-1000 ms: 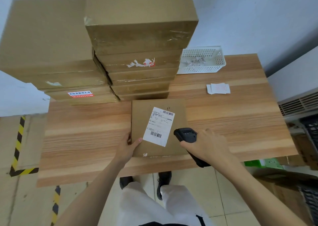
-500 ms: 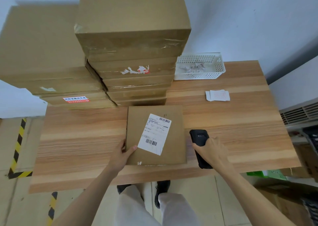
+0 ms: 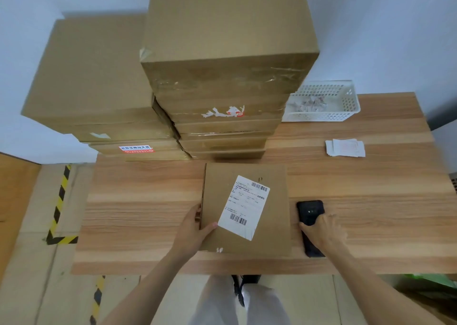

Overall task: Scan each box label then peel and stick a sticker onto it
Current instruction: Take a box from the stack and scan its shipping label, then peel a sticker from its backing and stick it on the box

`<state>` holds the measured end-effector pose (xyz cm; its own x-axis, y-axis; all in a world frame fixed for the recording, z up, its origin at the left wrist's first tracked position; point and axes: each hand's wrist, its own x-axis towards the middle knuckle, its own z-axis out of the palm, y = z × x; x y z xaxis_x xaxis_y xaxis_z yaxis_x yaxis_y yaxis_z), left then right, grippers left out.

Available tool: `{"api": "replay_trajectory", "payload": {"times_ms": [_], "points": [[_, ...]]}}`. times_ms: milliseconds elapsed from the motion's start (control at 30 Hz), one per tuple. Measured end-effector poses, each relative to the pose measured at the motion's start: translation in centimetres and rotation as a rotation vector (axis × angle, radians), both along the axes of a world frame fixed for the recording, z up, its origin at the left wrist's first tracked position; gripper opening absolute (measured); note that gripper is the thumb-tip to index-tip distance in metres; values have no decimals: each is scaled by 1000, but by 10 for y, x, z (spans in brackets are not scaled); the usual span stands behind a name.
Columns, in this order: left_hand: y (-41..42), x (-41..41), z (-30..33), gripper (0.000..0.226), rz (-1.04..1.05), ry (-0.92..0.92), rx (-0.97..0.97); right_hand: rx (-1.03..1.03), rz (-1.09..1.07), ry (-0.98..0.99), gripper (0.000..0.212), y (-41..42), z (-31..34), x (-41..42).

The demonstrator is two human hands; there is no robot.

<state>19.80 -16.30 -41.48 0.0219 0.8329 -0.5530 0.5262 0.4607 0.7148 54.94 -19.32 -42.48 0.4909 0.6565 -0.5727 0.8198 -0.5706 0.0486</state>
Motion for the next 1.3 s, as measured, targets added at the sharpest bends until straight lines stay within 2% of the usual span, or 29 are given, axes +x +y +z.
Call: {"api": "replay_trajectory", "payload": {"times_ms": [100, 167, 233, 333, 467, 633, 767, 933, 1100, 1300], "points": [[13, 5, 14, 79, -169, 271, 137, -54, 8, -9, 61, 6, 4, 6], [27, 18, 27, 72, -288, 429, 278, -43, 10, -1, 65, 13, 10, 15], [45, 44, 41, 57, -405, 493, 372, 20, 21, 23, 57, 24, 18, 30], [72, 99, 48, 38, -554, 444, 412, 122, 87, 56, 40, 45, 29, 59], [101, 198, 45, 32, -625, 314, 356, 203, 123, 130, 34, 80, 35, 114], [133, 315, 31, 30, -624, 286, 297, 267, 156, 168, 27, 117, 30, 189], [165, 379, 12, 26, -592, 278, 260, 262, 215, 215, 28, 144, 18, 233], [199, 421, -13, 31, -566, 394, 245, 255, 229, 270, 31, 173, -8, 260], [213, 434, -38, 33, -561, 431, 219, 253, 243, 321, 43, 192, -31, 266], [216, 440, -55, 34, -530, 456, 207, 290, 251, 317, 39, 200, -43, 266]]}}
